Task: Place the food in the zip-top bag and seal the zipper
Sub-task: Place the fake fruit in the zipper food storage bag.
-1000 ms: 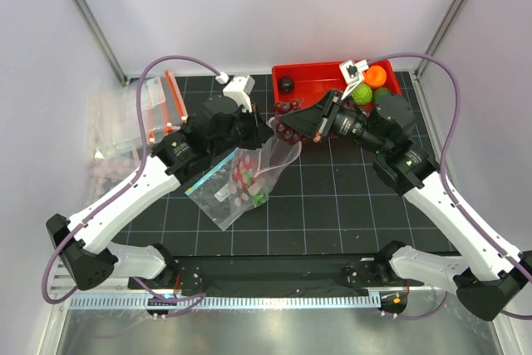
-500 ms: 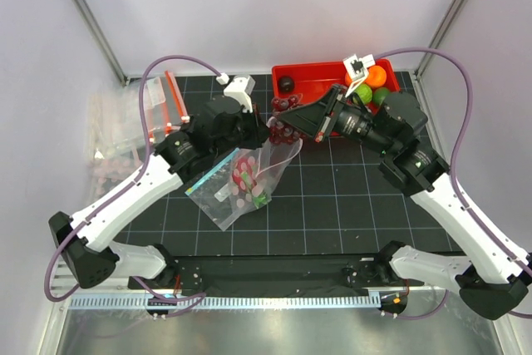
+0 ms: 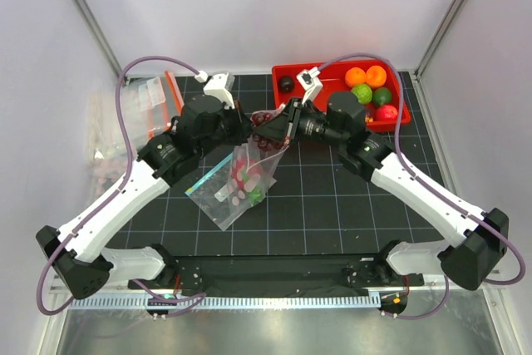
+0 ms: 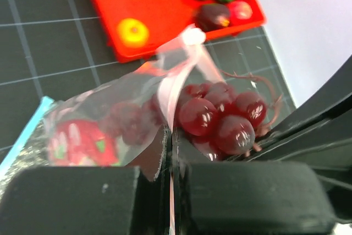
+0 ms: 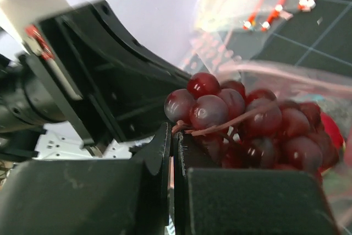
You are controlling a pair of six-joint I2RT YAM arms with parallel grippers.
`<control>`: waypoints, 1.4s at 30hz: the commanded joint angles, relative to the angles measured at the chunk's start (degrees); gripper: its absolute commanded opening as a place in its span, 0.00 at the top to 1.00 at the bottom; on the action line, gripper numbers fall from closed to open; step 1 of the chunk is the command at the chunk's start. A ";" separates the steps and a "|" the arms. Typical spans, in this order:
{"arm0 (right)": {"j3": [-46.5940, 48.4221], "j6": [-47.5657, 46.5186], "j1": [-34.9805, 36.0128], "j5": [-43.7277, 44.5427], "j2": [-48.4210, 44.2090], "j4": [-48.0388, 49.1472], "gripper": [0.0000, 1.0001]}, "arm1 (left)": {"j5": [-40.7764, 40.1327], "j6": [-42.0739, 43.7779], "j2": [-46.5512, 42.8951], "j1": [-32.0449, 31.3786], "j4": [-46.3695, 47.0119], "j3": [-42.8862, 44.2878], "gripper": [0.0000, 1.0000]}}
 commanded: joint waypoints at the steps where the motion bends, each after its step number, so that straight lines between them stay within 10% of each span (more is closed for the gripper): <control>1: -0.91 -1.99 0.42 -0.25 -0.64 5.79 0.99 | 0.84 -0.72 -2.32 2.12 1.64 -1.03 1.00; 10: -1.72 -7.27 0.51 1.00 1.99 3.32 0.99 | 0.23 -1.16 -5.05 4.59 2.34 -3.49 1.00; 12: -1.01 -8.93 0.94 0.98 2.35 1.67 0.86 | -0.12 -1.07 -5.13 4.68 1.99 -3.31 1.00; 14: -0.66 -10.08 1.74 2.47 1.65 1.48 0.47 | -0.91 -0.98 -5.57 4.68 2.08 -3.66 1.00; 17: -0.48 -11.48 2.09 6.15 -1.16 -3.08 0.29 | -2.14 -0.72 -6.18 4.68 1.82 -3.75 1.00; 25: 7.67 -14.38 2.09 25.14 -5.74 -22.06 0.36 | -3.37 -0.37 -5.93 4.68 1.64 -3.67 1.00; 37: 14.99 -14.48 2.70 30.25 4.98 -36.58 0.39 | -3.11 -0.28 -5.31 4.68 1.90 -4.28 1.00; 42: 15.08 -14.39 4.02 28.24 9.46 -33.69 0.70 | -2.94 -0.19 -3.47 5.64 2.61 -4.98 1.00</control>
